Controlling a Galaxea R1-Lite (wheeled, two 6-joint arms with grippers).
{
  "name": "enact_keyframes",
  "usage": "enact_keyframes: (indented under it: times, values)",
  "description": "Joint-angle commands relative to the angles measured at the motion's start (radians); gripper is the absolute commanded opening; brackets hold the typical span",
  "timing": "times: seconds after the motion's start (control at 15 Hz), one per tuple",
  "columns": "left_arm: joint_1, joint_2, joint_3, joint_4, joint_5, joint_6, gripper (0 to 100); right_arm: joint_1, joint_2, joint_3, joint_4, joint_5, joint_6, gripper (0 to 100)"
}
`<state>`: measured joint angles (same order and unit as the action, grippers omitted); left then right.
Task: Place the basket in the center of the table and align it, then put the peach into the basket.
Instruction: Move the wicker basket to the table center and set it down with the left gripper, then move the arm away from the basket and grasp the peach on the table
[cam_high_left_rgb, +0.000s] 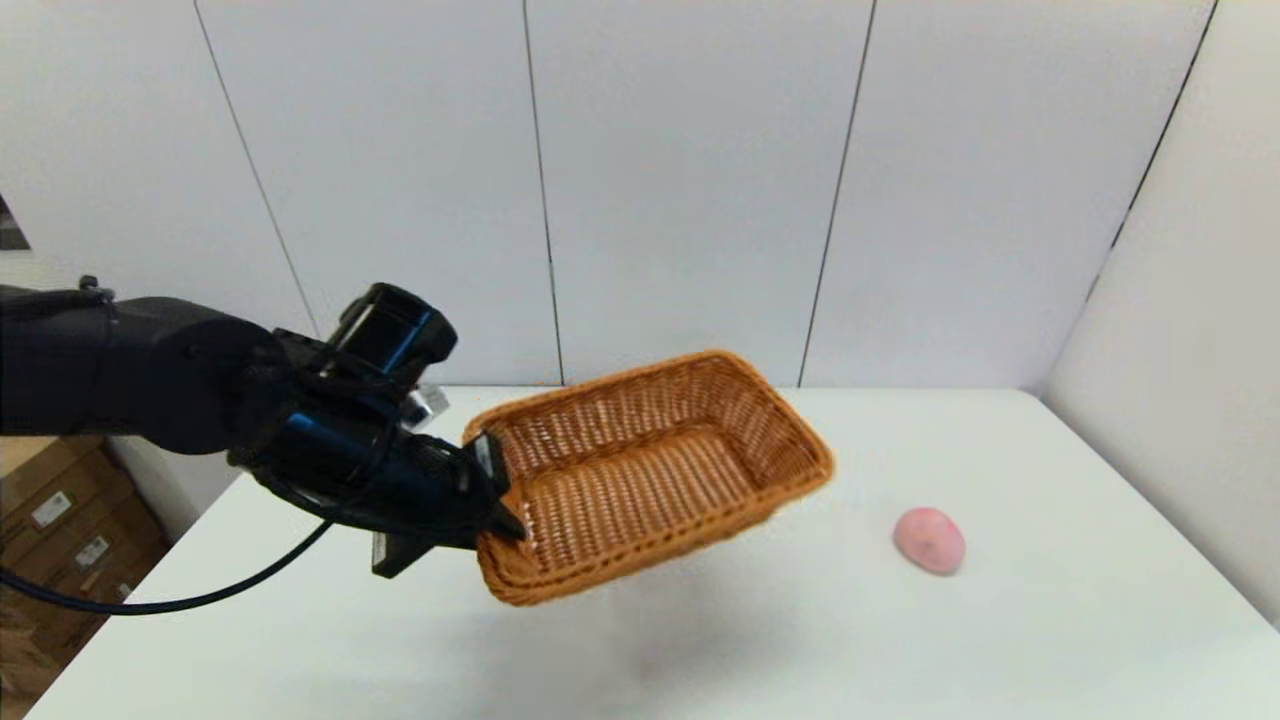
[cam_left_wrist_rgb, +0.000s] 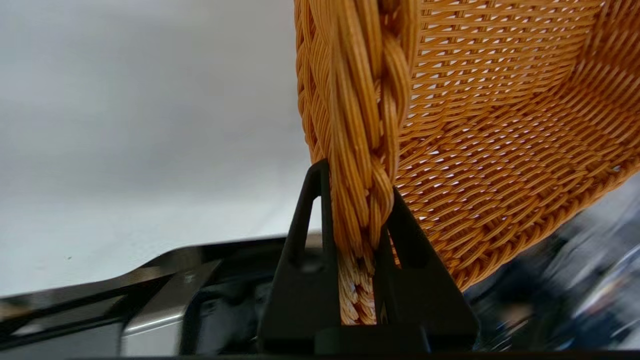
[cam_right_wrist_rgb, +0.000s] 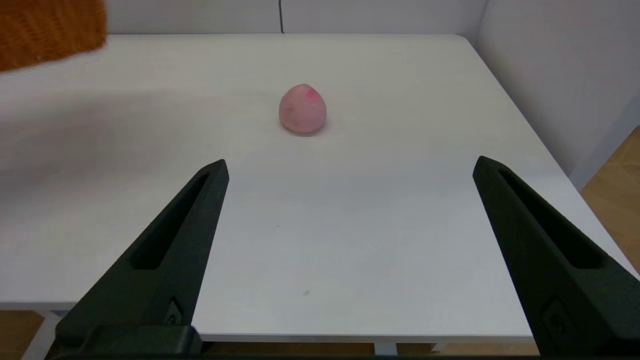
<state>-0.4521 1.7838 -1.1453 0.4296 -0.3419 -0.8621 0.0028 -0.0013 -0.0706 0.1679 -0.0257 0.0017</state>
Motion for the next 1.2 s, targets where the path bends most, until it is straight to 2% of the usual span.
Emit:
enact_keyframes:
  times: [0.07,0.2,0.73,0.8,1.07,1.2]
  values:
    - [-0.082,0.092,0.012,0.041,-0.031,0.216,0,0.0,0.001,0.0,0.001,0.0,0.001,100]
    - [-0.08,0.132,0.012,0.067,-0.058,0.29,0,0.0,0.001,0.0,0.001,0.0,0.0,100]
    - [-0.034,0.221,-0.008,0.031,-0.066,0.284,0,0.0,0.001,0.0,0.002,0.0,0.0,100]
    - [-0.033,0.221,-0.013,0.032,-0.063,0.276,100,0.0,0.001,0.0,0.002,0.0,0.0,100]
    - [-0.02,0.189,-0.017,0.032,-0.06,0.273,100,0.0,0.001,0.0,0.002,0.0,0.0,100]
    - [0.009,0.141,-0.022,0.034,-0.029,0.279,100,0.002,0.001,0.0,0.002,0.0,0.0,100]
